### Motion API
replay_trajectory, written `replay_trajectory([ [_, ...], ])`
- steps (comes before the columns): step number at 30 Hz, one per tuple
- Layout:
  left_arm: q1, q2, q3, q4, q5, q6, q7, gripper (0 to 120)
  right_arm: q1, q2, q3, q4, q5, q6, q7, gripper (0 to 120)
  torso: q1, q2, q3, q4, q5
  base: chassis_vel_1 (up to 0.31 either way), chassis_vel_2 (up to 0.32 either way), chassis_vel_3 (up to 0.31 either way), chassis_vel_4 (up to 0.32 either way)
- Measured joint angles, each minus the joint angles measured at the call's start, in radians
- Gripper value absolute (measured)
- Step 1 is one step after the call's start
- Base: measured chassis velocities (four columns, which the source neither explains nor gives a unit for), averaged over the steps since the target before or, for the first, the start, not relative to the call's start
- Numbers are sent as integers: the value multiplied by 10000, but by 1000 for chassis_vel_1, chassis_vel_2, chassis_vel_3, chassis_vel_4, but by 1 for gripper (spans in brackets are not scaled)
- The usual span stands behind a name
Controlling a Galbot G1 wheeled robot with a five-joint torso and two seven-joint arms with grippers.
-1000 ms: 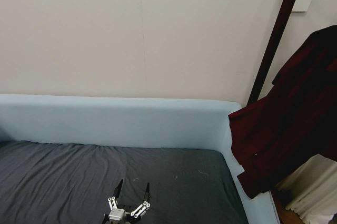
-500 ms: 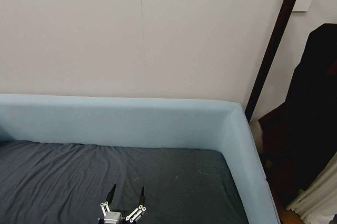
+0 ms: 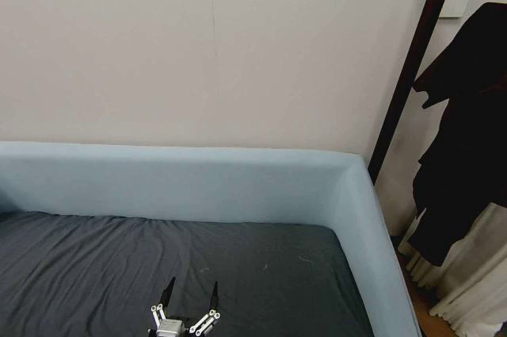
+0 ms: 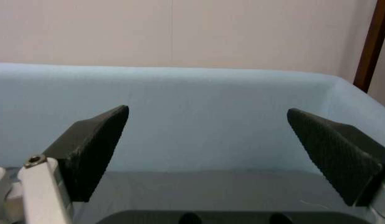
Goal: Pick up the clothes from the sofa and hang them on the clothes hanger.
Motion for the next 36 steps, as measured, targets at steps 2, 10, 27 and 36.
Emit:
replay_trajectory([
  [2,-1,2,2,3,-4,-4,-1,100,144,461,-229,-368,-487,236,-256,1,0,0,1,-1,8,0,0,0,0],
  [10,-6,4,3,9,-10,-15,-2,100,718,1879,-1018,-1096,-1129,351,-132,1,0,0,1,-1,8,0,0,0,0],
  [27,-6,5,6,20,-17,-22,0,100,6428,4810,-6409,-2661,-1821,497,741,1,1,0,2,3,-5,0,0,0,0],
  [36,-7,5,6,19,-17,-22,2,100,7308,4663,-7219,-2047,-2851,318,843,1,0,0,0,-6,2,0,0,0,0],
])
